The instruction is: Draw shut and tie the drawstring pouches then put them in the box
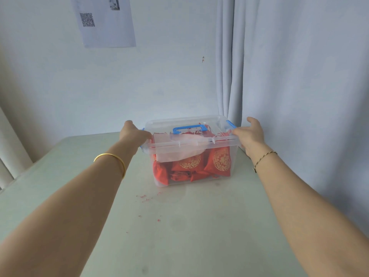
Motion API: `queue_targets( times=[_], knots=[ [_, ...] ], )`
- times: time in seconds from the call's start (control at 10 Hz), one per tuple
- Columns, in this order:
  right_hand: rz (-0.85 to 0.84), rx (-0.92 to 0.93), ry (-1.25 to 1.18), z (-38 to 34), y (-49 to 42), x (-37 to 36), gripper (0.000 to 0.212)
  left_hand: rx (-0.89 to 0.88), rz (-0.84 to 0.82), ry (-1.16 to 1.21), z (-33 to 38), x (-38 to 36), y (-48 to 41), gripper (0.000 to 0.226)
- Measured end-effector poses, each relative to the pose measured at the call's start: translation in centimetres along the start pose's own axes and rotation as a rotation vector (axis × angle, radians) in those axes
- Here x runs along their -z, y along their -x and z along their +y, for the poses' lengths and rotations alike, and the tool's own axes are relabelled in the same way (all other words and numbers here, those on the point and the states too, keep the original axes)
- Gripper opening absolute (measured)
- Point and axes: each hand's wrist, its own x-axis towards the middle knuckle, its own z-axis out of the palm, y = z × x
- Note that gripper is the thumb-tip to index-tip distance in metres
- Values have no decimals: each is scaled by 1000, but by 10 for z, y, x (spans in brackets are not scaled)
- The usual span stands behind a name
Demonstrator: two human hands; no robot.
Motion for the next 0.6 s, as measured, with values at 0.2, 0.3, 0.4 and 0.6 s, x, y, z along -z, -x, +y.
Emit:
queue_targets(
  times=[0.2,0.3,0.4,0.6],
  knots=[
    [-5,70,109,-1,-2,0,70,-127,102,-222,2,-4,-2,53],
    [-1,117,171,-3,-3,-1,65,-141,108,-222,2,-6,-2,54],
    [-62,121,235,-7,4,2,64,-145,41,-178,0,-5,6,63],
    [43,406,-197,-64,27,52,36,-477,108,475,10,43,58,55]
  ],
)
